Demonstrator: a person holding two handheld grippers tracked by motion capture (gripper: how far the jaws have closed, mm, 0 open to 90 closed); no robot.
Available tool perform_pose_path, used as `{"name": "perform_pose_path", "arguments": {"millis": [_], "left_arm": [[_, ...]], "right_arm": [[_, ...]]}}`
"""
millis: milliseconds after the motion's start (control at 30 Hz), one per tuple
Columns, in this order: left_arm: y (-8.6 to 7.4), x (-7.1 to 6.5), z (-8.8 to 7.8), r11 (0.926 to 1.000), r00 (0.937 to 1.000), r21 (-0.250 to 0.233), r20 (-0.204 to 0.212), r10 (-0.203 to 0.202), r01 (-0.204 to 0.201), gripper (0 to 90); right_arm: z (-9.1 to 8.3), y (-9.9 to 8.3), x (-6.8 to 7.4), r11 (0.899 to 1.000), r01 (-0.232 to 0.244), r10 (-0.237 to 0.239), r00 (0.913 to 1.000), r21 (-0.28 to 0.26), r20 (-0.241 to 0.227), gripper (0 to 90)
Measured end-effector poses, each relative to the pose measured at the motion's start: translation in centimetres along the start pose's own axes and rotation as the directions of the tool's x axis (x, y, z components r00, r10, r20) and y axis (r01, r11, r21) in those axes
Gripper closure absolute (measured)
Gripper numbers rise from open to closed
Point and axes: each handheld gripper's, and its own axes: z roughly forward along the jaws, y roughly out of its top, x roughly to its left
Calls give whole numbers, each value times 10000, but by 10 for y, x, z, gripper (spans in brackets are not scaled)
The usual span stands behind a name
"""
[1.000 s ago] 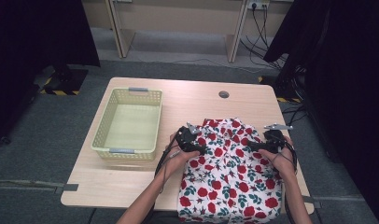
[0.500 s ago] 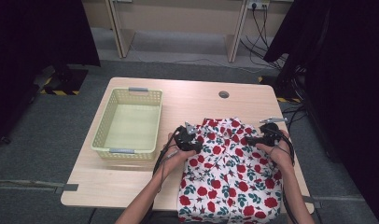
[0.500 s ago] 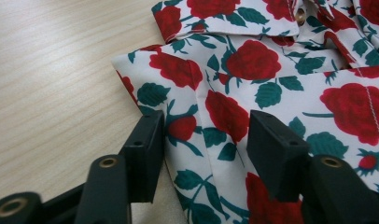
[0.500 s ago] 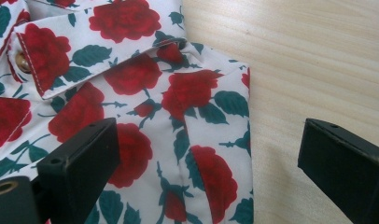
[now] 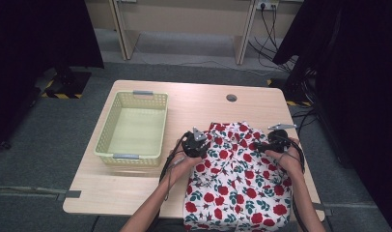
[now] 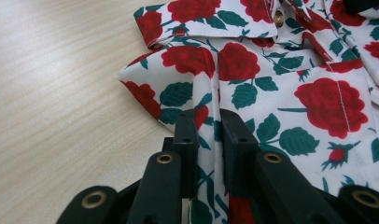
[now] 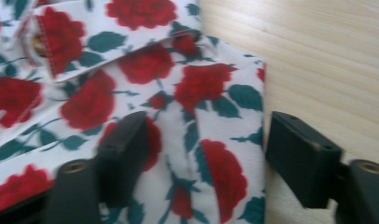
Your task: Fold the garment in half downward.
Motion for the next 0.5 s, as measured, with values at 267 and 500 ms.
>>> {"name": "perform_pose_path", "arguments": {"millis": [267, 500], "left_arm": [[0, -2, 0, 9996, 9996, -30, 60, 273, -273, 850], [0, 0, -1, 10000, 9998, -27, 197, -74, 75, 862]], "right_arm": [[-7, -5, -6, 9995, -234, 223, 9982, -200, -549, 802], [-12, -8, -2, 9989, -79, 51, 9981, -469, -610, 858]]}}
